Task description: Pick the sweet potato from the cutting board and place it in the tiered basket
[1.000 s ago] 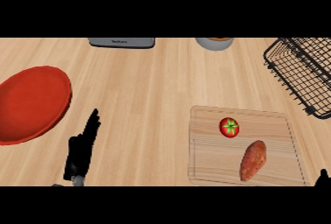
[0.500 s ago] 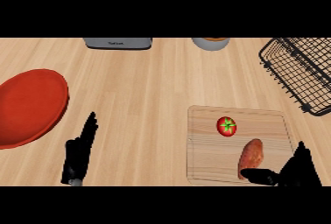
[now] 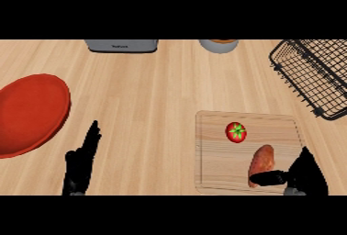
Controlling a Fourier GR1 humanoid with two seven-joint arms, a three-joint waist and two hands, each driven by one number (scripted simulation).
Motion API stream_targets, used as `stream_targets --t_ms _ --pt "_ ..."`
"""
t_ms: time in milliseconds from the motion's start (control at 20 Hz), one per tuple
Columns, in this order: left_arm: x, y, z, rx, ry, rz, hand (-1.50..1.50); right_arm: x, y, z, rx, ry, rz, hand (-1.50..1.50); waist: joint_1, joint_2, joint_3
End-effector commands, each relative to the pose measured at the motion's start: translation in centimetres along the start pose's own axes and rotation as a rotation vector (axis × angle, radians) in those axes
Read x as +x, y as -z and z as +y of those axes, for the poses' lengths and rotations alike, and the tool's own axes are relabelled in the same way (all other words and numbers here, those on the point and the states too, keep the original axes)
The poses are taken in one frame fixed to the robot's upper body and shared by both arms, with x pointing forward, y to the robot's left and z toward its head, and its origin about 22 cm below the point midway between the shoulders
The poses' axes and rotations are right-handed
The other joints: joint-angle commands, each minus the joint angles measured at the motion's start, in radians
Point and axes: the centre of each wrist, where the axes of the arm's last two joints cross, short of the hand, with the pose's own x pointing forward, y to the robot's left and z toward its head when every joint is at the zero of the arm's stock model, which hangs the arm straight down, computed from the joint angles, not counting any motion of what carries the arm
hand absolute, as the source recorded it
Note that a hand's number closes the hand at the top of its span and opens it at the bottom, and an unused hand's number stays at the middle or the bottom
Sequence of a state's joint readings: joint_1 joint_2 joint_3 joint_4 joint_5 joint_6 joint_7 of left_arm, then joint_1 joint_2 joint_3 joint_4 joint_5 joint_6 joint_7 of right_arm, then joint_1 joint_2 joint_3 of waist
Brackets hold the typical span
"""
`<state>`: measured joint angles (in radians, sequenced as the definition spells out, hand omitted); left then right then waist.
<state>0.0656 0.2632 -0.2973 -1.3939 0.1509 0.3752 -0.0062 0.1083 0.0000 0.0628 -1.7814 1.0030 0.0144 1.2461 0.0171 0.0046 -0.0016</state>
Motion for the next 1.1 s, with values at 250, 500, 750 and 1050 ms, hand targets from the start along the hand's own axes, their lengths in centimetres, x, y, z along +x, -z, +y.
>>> stream_targets --t_ms 250,500,750,1050 --pt "0.7 1.4 -1.0 0.016 0.0 0.006 0.0 2.8 0.9 0.1 0.068 -0.05 0.222 -1.5 -0.014 -0.001 0.0" --pt "-0.1 0.4 -0.8 0.007 -0.001 -0.001 0.0 2.8 1.8 0.7 0.112 -0.052 0.256 -1.5 -0.009 -0.003 0.0" --pt "0.3 0.8 1.1 0.014 0.003 -0.007 0.0 2.2 2.1 2.1 0.153 -0.029 0.284 -1.5 -0.008 -0.004 0.001" --pt "0.4 -0.2 -0.6 0.003 0.0 0.01 0.0 0.7 1.8 2.8 0.171 -0.033 0.303 -1.5 -0.013 -0.007 0.001"
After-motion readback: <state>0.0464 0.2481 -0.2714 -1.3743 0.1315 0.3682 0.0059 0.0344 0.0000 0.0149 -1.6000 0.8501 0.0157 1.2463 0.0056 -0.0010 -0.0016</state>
